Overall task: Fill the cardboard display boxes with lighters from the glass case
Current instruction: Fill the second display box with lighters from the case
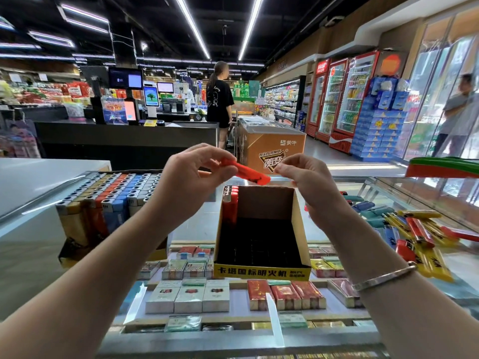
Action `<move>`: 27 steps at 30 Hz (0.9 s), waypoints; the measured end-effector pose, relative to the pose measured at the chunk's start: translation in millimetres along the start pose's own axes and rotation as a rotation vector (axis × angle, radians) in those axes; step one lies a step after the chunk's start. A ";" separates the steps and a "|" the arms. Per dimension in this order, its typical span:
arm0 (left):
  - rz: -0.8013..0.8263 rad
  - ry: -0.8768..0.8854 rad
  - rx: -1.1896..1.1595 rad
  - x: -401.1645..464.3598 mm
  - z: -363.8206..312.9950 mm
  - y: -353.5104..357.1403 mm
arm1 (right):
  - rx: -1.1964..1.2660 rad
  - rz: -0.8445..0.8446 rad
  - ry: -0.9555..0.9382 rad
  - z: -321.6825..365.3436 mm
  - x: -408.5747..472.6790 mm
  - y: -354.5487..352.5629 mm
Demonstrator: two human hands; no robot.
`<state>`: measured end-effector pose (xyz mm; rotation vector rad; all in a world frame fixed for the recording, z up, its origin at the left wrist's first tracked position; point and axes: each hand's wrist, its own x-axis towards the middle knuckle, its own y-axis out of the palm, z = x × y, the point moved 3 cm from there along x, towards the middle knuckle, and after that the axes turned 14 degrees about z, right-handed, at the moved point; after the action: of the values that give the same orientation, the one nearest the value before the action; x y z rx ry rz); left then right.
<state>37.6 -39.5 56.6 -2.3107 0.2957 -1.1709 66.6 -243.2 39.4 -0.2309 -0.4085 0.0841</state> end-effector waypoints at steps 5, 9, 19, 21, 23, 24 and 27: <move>0.020 -0.051 -0.024 -2.1 1.7 1.4 | -0.028 0.090 0.242 -22.6 3.9 -1.7; 0.067 -0.051 0.008 -3.2 5.3 3.0 | -0.056 0.188 0.344 -30.0 5.2 3.2; 0.211 0.042 0.307 -7.2 11.9 13.3 | -0.105 0.209 0.365 -31.2 6.4 2.7; 0.228 0.081 0.383 -8.2 9.3 15.1 | -0.111 0.212 0.367 -31.3 6.3 2.6; 0.237 0.113 0.456 -8.5 6.9 16.7 | -0.114 0.218 0.367 -31.3 6.2 2.5; 0.233 0.126 0.483 -8.4 6.1 16.9 | -0.116 0.222 0.366 -31.1 6.3 2.5; 0.212 0.141 0.530 -8.3 6.0 16.0 | -0.117 0.229 0.358 -30.6 6.2 2.6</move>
<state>38.0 -47.3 39.3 -1.7006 0.2386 -1.1421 84.5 -246.2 13.9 -0.4000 -0.0287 0.2403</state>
